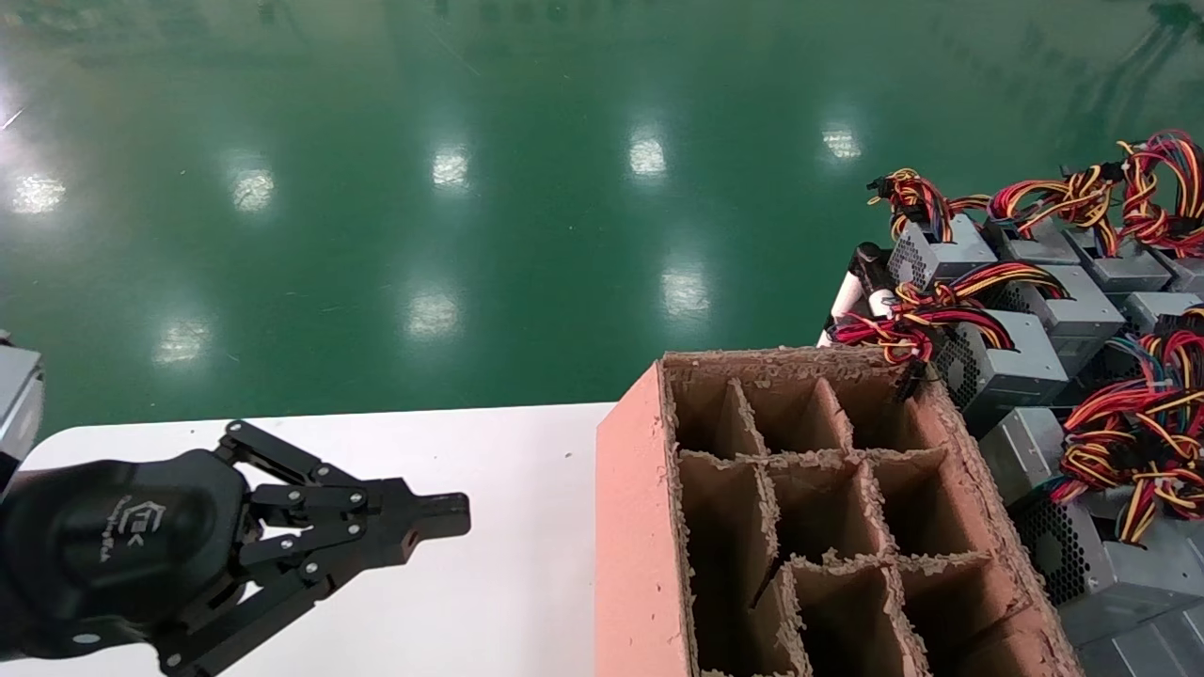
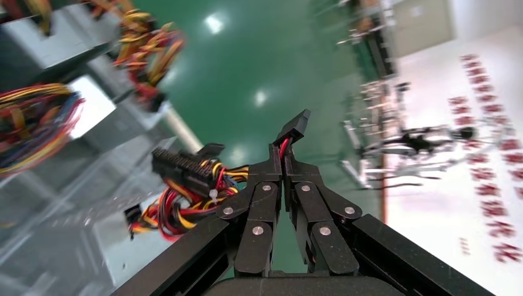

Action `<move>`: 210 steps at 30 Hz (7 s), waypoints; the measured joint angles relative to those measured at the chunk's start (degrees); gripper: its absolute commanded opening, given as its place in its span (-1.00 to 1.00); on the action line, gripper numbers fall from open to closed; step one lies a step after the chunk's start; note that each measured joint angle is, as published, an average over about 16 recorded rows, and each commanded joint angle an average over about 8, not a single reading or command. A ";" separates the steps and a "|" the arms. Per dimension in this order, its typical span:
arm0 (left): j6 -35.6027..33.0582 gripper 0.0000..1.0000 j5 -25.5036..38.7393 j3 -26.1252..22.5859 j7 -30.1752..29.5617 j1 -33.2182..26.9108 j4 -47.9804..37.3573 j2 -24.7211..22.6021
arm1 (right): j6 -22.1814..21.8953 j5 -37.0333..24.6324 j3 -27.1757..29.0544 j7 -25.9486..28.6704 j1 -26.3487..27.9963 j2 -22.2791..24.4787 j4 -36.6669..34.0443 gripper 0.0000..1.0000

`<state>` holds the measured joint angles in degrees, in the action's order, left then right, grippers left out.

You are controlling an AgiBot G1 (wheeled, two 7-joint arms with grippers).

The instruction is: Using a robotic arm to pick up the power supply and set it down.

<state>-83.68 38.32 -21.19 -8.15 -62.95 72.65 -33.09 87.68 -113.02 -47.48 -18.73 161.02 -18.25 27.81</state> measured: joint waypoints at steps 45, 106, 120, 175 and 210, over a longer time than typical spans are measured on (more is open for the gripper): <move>0.01 -1.00 -0.02 -0.03 0.01 -0.01 0.00 0.01 | -18.44 12.93 7.13 -20.03 -20.49 -14.41 -28.44 -1.00; 0.02 -1.00 -0.04 -0.06 0.03 -0.02 0.00 0.02 | -17.75 15.05 8.79 -17.96 -27.02 -13.87 -29.95 1.00; 0.03 -1.00 -0.05 -0.07 0.03 -0.02 0.00 0.03 | -14.38 14.78 8.62 -16.42 -25.57 -15.62 -27.54 1.00; 0.04 -1.00 -0.08 -0.10 0.06 -0.02 -0.03 0.03 | -3.97 58.81 26.39 19.53 -83.17 -16.70 30.32 1.00; 0.05 1.00 -0.08 -0.10 0.07 -0.01 -0.04 0.04 | -1.89 71.66 31.67 29.61 -100.09 -16.77 46.30 1.00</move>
<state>-83.63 38.24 -21.29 -8.09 -62.96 72.61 -33.05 85.78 -41.36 -15.80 10.88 60.94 -35.01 74.11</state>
